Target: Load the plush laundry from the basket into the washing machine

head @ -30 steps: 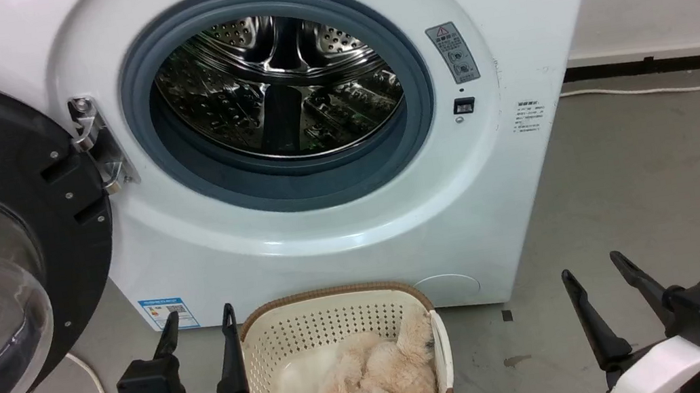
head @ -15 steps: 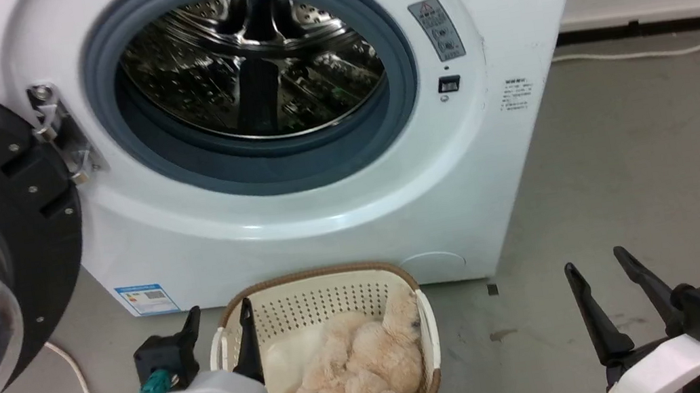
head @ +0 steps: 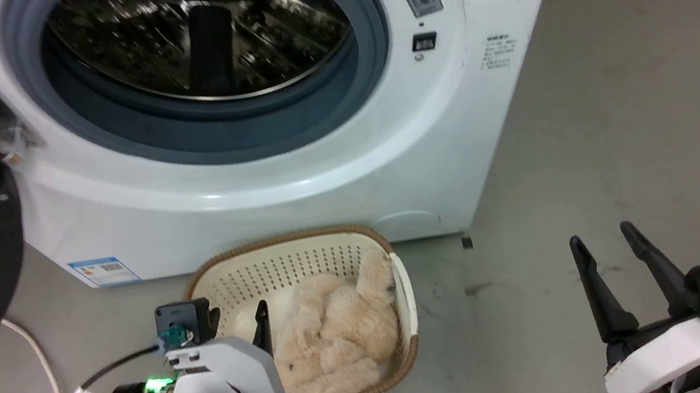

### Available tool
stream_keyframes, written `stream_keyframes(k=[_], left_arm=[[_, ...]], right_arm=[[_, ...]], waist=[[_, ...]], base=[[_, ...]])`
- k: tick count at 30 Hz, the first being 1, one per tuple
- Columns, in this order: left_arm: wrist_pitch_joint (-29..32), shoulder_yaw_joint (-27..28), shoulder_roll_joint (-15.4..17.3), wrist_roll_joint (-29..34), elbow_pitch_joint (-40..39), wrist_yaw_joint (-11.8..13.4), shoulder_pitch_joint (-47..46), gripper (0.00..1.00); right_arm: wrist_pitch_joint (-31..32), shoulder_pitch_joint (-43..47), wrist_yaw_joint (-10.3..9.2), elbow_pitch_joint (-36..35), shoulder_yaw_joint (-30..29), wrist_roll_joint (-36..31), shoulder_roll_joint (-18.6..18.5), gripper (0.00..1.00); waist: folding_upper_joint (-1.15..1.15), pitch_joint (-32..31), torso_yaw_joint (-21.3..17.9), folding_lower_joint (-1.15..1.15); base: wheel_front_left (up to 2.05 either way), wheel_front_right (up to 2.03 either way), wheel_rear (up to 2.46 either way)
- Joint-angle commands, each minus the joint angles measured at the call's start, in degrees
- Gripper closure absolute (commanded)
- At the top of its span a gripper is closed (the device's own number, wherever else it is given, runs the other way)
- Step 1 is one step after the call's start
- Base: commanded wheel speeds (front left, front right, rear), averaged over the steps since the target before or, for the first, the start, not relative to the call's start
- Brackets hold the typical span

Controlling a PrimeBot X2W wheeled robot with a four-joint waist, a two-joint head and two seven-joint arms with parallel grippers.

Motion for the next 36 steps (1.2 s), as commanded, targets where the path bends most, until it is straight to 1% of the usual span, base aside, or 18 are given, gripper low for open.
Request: stream_keyframes(k=[1, 8, 9, 14, 26, 31, 36], left_arm=[[0.53, -0.34, 0.31, -0.69, 0.98, 0.4, -1.45, 0.0], [3.08, -1.36, 1.19, -2.18, 4.25, 0.7, -5.18, 0.0], [3.96, -1.82, 1.53, -2.81, 5.6, 0.8, -6.76, 0.0], [5.34, -2.78, 2.13, -3.69, 7.65, 0.92, -9.47, 0.0], [8.58, -5.54, 4.25, -5.17, 13.04, 1.29, -16.5, 0.0], [9.79, -7.17, 5.83, -4.87, 15.66, 2.47, -19.18, 0.0], [11.41, -7.92, 6.91, -5.78, 18.41, 3.48, -21.82, 0.0]], right_arm=[[-0.59, -0.93, -0.01, -0.45, 0.07, 0.79, -0.01, 0.0], [-1.42, -2.1, -0.01, -2.85, 0.3, 2.08, -0.01, 0.0], [-1.78, -2.5, -0.01, -3.95, 0.39, 2.62, -0.01, 0.0], [-2.38, -3.22, -0.02, -5.69, 0.57, 3.71, -0.01, 0.0], [-3.81, -3.73, -0.02, -8.0, 0.69, 6.67, -0.01, 0.0], [-4.41, -3.81, -0.02, -9.09, 0.69, 8.11, -0.01, 0.0], [-5.01, -3.31, -0.03, -10.05, 0.41, 9.09, -0.01, 0.0]], waist=[[0.0, 1.38, -0.65, -0.01], [0.0, 6.04, -1.98, -0.01], [0.0, 8.09, -2.52, -0.01], [0.0, 11.61, -3.49, -0.01], [0.0, 19.8, -6.07, -0.01], [0.0, 23.24, -7.3, -0.01], [0.0, 26.2, -7.63, -0.01]], base=[[0.0, 0.0, 0.0], [0.0, 0.0, 0.0], [0.0, 0.0, 0.0], [0.0, 0.0, 0.0], [0.0, 0.0, 0.0], [0.0, 0.0, 0.0], [0.0, 0.0, 0.0]])
